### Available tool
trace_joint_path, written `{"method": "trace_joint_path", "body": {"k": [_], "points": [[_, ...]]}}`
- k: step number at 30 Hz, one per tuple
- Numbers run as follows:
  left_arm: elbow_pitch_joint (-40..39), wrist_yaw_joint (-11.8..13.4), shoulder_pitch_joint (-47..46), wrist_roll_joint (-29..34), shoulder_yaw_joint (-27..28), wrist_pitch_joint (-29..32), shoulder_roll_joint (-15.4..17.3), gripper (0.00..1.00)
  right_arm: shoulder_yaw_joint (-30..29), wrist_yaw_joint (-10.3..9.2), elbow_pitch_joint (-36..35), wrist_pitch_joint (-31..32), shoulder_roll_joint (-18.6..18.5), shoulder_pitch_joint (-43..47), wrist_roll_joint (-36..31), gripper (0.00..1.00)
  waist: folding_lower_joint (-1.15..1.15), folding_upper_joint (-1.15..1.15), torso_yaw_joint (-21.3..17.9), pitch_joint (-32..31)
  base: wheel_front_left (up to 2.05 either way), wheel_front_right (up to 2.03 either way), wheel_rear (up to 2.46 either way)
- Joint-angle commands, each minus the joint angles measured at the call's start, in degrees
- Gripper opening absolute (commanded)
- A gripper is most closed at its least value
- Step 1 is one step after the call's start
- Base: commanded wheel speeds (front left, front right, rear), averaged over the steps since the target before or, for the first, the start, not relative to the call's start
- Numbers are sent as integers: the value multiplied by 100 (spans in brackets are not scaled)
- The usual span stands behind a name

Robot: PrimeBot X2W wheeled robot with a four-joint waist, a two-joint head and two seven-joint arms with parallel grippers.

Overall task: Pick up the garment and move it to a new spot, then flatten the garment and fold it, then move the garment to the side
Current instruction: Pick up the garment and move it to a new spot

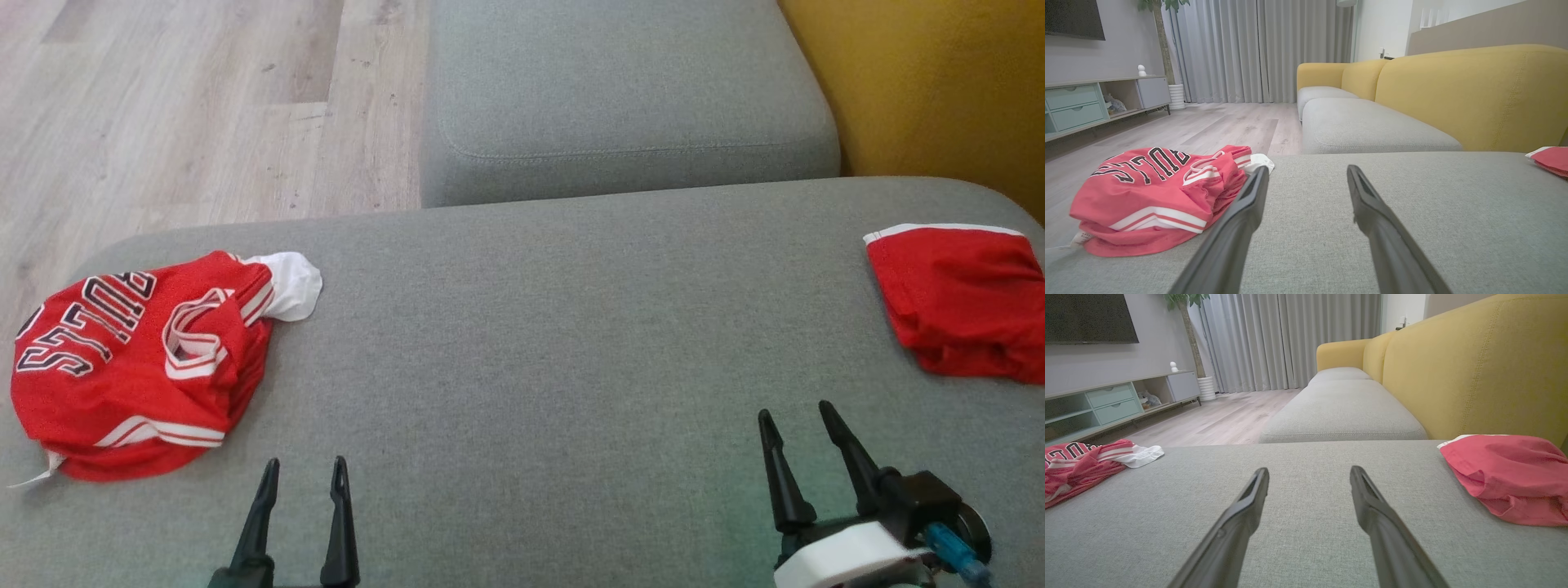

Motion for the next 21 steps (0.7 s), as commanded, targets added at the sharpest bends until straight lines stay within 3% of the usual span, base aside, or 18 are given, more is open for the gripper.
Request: {"method": "trace_joint_path", "body": {"k": [1,13,21], "points": [[-150,12,-315,63,239,-29,-12,100,73,-4,-219,-69,16,-214,-27,100,0,0,-5,17,0,0,0],[-151,-8,-336,123,325,-29,-13,100,-20,-4,-188,-69,47,-263,-55,100,0,0,9,22,0,0,0],[-151,-20,-391,166,329,-29,-13,100,-100,-4,-232,-69,61,-224,-53,100,0,0,512,59,0,0,0]]}}
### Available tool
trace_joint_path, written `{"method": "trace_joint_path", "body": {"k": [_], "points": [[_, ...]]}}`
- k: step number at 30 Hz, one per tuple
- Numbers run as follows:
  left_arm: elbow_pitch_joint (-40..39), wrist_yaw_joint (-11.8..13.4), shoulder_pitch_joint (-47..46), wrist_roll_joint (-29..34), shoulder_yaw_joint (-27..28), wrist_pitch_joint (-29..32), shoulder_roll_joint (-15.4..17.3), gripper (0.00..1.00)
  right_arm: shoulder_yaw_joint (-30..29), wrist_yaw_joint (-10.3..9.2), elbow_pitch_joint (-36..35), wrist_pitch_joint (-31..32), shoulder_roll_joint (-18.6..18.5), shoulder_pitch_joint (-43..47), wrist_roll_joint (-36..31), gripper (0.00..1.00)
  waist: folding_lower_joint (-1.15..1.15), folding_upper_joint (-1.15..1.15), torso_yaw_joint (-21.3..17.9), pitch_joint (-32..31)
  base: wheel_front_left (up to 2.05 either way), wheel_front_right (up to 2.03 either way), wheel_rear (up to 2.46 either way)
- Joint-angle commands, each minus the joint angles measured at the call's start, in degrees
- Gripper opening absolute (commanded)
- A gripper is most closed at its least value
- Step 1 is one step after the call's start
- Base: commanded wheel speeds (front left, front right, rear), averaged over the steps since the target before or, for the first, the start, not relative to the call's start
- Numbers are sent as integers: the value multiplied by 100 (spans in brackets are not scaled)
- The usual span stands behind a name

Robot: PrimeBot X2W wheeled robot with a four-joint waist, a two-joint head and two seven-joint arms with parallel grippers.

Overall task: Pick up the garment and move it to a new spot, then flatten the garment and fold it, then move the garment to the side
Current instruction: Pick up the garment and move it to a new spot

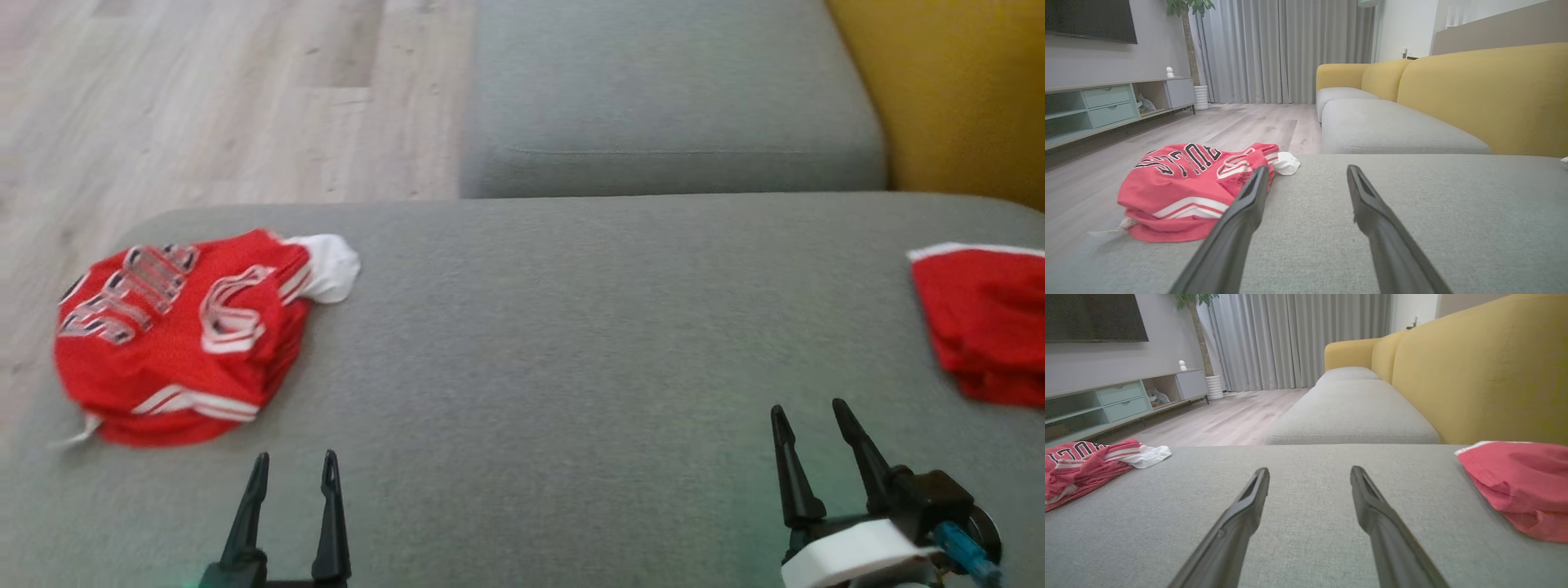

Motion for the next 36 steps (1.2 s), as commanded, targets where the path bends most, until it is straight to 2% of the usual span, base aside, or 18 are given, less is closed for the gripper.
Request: {"method": "trace_joint_path", "body": {"k": [1,2,10,18,25,28,32,36], "points": [[-167,-15,-357,43,194,-29,-11,100,112,-4,-223,-68,-7,-221,-47,100,0,0,275,26,0,0,0],[-174,-26,-362,44,194,-29,-11,100,86,-4,-235,-68,-5,-216,-58,100,0,0,513,37,0,0,0],[-314,29,-311,95,305,-29,-12,100,121,-4,-260,-68,-2,-280,12,100,0,0,1482,138,0,0,0],[-461,58,-361,71,320,-29,-12,100,67,-4,-257,-68,-1,-336,-104,100,0,0,2082,338,0,0,0],[-661,88,-751,57,331,-29,-12,100,-6,-4,-303,-68,-179,-352,-254,100,0,0,2254,726,0,0,0],[-828,77,-1205,73,371,-29,-12,100,-11,-4,-384,-68,-469,-490,-298,100,0,0,2209,1162,0,0,0],[-833,-93,-2104,199,421,-29,60,100,-98,-4,-527,-68,-900,-669,-302,100,0,0,2147,1733,0,0,0],[-167,-304,-3210,220,388,-29,134,100,-161,-4,-675,-68,-1443,-805,-311,100,0,0,2125,2295,0,0,0]]}}
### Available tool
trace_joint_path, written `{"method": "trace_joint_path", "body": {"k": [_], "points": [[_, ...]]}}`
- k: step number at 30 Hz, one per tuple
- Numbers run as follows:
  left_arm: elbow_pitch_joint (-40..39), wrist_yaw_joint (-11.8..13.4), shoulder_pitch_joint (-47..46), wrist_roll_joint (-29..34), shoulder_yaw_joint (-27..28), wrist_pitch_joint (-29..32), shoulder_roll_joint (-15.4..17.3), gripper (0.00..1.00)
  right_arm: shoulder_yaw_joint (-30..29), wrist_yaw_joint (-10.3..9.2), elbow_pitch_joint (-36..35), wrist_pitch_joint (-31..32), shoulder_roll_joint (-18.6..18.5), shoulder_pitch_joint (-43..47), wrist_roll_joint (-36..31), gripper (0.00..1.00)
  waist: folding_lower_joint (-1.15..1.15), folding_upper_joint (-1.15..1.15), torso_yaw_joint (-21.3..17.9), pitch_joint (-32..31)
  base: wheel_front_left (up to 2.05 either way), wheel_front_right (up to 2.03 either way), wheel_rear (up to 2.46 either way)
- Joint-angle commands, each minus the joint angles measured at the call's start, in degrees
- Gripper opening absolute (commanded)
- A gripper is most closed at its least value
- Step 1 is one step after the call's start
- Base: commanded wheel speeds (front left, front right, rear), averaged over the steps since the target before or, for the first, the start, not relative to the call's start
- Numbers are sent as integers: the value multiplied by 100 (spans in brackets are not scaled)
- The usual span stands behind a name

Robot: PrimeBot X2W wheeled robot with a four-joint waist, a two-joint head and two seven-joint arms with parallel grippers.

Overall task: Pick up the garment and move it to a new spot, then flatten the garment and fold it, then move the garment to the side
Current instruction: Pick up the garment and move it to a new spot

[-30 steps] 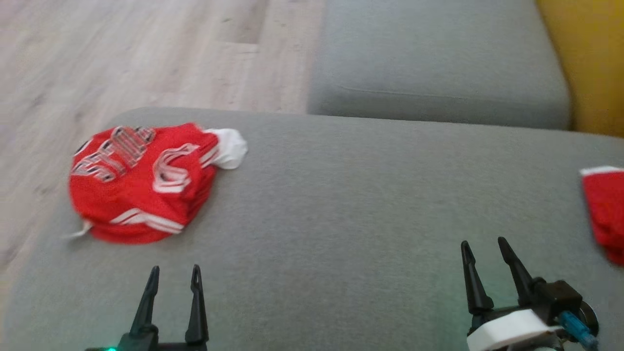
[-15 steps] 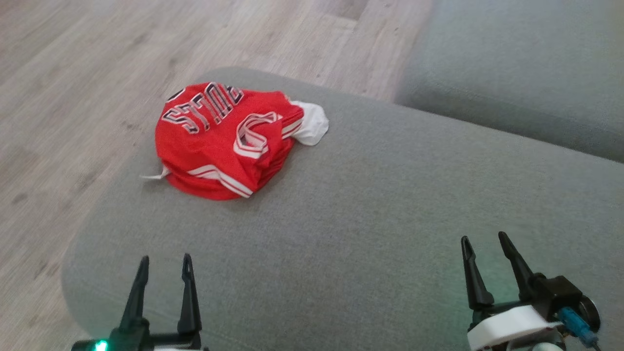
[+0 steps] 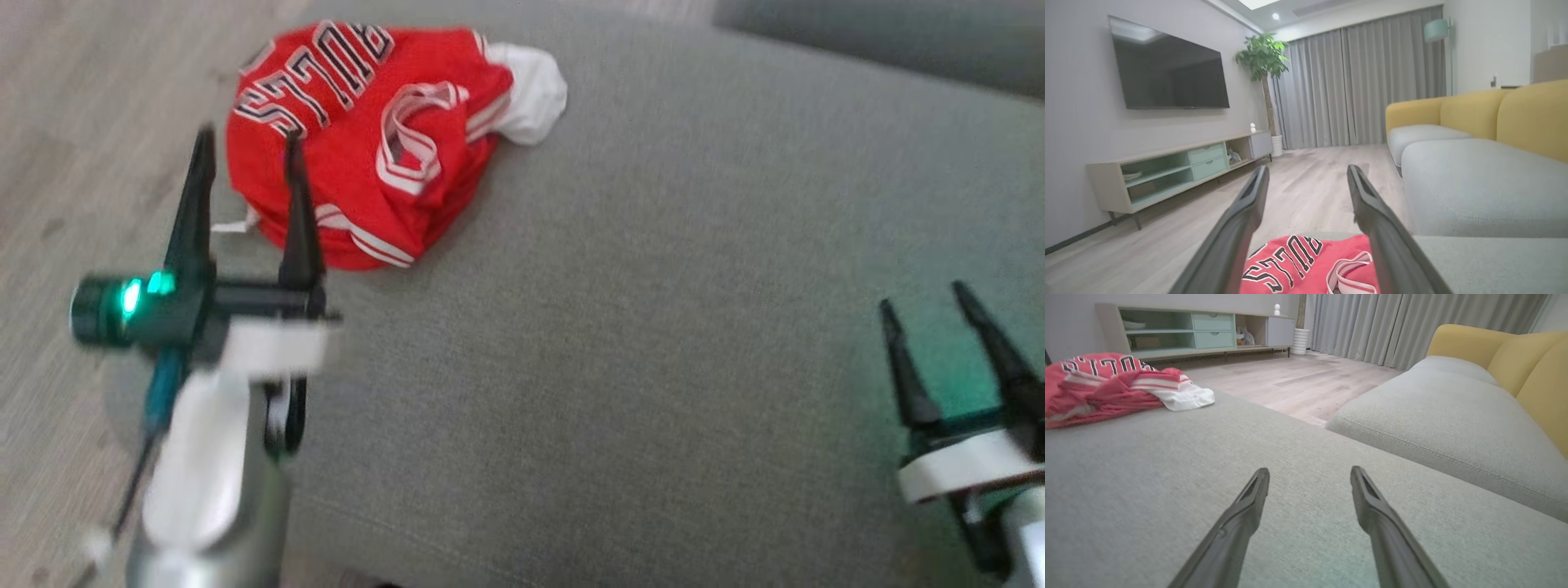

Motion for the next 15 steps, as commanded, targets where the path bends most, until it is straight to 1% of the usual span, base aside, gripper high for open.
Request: {"method": "trace_joint_path", "body": {"k": [1,2,5,9,10,15], "points": [[303,-72,-574,38,170,-16,127,100,55,-4,-226,-62,-328,-160,-15,100,-1,0,-59,647,0,0,0],[645,-128,-902,6,150,79,128,100,35,-4,-268,-62,-467,-200,-6,100,-1,0,-67,775,0,0,0],[1676,-316,-1858,-165,132,643,128,100,-26,-4,-383,-62,-831,-296,42,100,-1,0,-121,1099,0,0,0],[2921,-415,-2846,-496,285,1339,143,100,-72,-4,-530,-62,-1176,-432,134,100,-1,0,-284,1458,0,0,0],[3492,-461,-3155,-609,341,1647,198,100,-83,-4,-598,-62,-1269,-499,169,100,-1,0,-398,1604,0,0,0],[4634,-589,-3552,-834,408,2123,326,100,-117,-4,-696,-62,-1347,-622,217,100,-1,0,-658,1898,0,0,0]]}}
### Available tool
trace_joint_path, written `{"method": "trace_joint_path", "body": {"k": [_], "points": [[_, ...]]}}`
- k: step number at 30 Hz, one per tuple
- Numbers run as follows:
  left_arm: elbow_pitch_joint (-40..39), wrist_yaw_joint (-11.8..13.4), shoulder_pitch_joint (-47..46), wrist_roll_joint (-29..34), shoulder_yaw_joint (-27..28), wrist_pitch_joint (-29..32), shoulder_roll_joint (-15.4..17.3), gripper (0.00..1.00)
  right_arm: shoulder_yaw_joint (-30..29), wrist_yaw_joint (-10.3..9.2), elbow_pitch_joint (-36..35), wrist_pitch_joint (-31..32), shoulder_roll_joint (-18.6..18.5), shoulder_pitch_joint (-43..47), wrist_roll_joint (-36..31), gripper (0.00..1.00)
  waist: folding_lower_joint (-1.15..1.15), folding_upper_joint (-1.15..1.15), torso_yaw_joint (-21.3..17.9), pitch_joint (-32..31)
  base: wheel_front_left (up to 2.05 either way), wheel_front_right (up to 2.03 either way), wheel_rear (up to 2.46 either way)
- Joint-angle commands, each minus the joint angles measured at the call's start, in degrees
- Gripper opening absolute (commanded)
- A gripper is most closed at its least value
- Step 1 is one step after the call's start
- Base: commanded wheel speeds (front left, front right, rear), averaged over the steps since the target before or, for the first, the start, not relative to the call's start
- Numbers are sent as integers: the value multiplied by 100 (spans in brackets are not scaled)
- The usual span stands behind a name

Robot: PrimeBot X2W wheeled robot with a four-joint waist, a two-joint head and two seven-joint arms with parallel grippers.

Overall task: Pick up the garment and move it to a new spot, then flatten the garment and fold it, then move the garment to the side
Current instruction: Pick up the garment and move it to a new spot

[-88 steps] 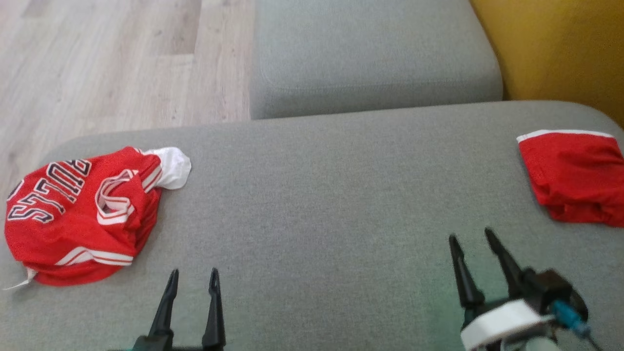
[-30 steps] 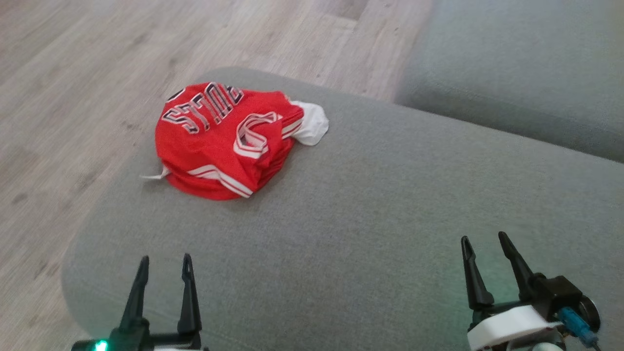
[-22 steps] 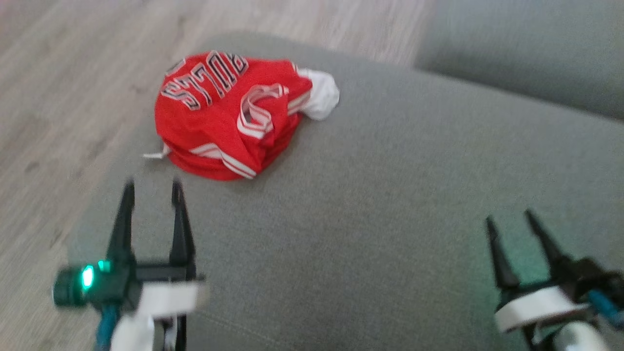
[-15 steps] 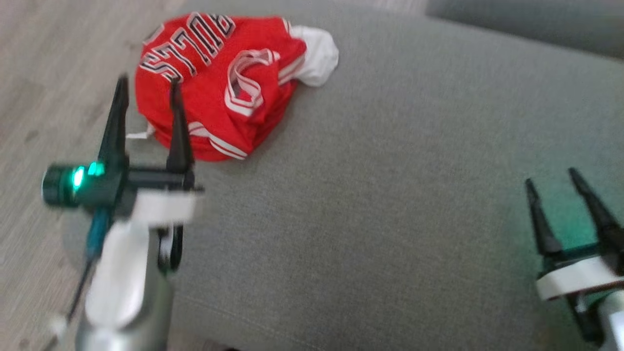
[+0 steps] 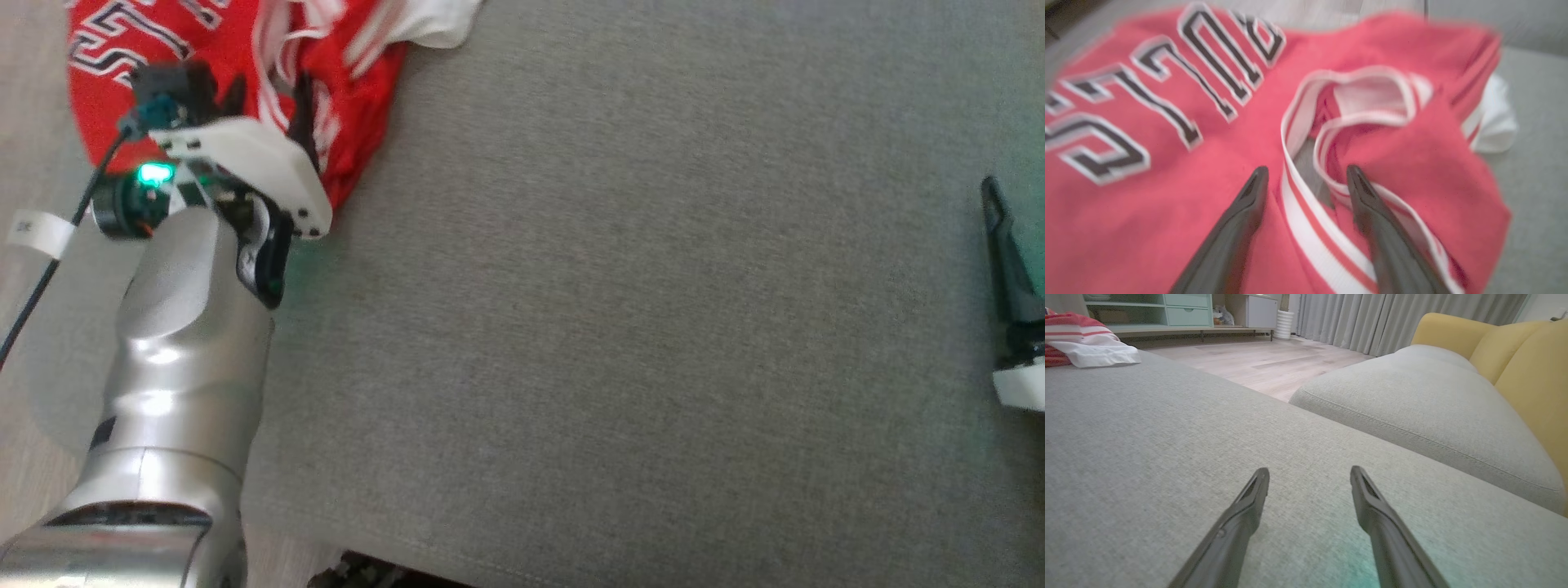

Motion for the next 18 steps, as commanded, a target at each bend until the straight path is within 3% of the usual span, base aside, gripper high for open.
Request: {"method": "trace_joint_path", "body": {"k": [1,3,4,5,6,12,18], "points": [[158,-13,-155,-20,150,131,348,100,32,-4,-103,-28,-154,60,31,100,-1,0,-241,252,0,0,0],[481,-32,-208,-85,173,200,366,100,6,-4,-118,-28,-137,52,33,100,-1,0,-291,313,0,0,0],[598,-43,-234,-138,203,178,367,73,0,-4,-122,-28,-123,51,30,100,-1,0,-312,332,0,0,0],[673,-47,-264,-156,216,90,386,22,-3,-4,-120,-28,-106,46,28,100,-1,0,-330,343,0,0,0],[719,-45,-299,-150,214,-51,426,0,-2,-4,-113,-28,-85,37,25,100,-1,0,-346,342,0,0,0],[741,-79,-581,-11,92,-1013,697,0,126,-4,44,-28,190,-64,3,100,-1,0,-500,-60,0,0,0],[556,-146,-872,137,-116,-1390,971,0,343,-4,189,-28,638,-203,10,100,-1,0,-852,-646,0,0,0]]}}
